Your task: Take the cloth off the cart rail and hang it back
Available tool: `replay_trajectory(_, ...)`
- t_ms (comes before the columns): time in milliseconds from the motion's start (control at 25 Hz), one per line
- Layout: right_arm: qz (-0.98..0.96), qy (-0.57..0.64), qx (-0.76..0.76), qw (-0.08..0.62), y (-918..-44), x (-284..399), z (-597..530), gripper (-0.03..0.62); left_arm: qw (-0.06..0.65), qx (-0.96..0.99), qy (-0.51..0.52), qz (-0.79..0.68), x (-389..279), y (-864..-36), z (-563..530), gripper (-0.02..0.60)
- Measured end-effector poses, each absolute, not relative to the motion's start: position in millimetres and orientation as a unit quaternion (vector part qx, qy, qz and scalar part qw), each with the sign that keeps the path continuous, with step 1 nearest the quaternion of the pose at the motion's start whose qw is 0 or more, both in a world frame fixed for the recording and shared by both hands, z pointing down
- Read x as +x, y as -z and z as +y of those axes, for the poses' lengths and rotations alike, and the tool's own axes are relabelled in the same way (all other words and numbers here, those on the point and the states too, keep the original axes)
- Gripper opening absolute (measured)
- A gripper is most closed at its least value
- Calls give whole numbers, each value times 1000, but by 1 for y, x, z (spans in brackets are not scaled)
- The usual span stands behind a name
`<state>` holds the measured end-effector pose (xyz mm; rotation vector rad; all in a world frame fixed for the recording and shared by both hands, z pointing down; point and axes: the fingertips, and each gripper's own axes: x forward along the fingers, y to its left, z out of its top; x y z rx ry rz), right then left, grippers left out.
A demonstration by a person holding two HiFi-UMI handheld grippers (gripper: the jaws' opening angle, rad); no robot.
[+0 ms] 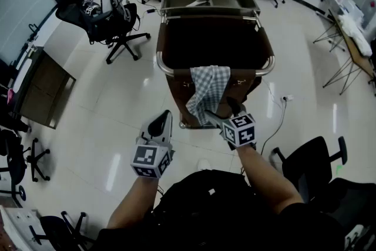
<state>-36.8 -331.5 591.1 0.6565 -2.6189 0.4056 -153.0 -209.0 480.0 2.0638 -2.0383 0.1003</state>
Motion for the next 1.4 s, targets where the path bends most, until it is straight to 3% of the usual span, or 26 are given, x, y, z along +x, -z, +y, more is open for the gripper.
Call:
replay_trajectory(80, -941, -154, 222, 204, -601, -45, -338, 467, 107, 704, -40, -701, -153, -478, -216, 0)
replay_trajectory(200, -944, -175, 203, 194, -612, -58, -341, 523, 103, 702, -44, -703, -151, -477, -222, 0)
replay_trajectory(600, -939, -147, 241, 195, -622, -116, -361, 523, 108, 669, -60, -733, -172, -481, -198, 0)
replay_trajectory(680, -939, -154, 232, 203, -624, -121, -359, 470, 105, 667, -63, -735, -174, -478, -193, 0)
replay_trajectory(720, -940, -155, 224, 207, -624, -124, -355, 408, 103, 666, -65, -736, -175, -478, -191, 0)
replay_trajectory(760, -941, -153, 217, 209, -623, -125, -350, 327, 101, 666, -67, -736, -177, -478, -188, 0)
replay_trajectory(840, -944, -151, 211, 203, -619, -126, -345, 104, 99, 666, -64, -736, -179, -476, -185, 0)
replay_trajectory(880, -946, -154, 206, 199, -617, -125, -342, 63, 98, 667, -61, -736, -179, -473, -183, 0)
replay_trajectory(1400, -964, -132, 194, 125, -546, -69, -260, 41, 59, 705, -52, -704, -183, -446, -142, 0)
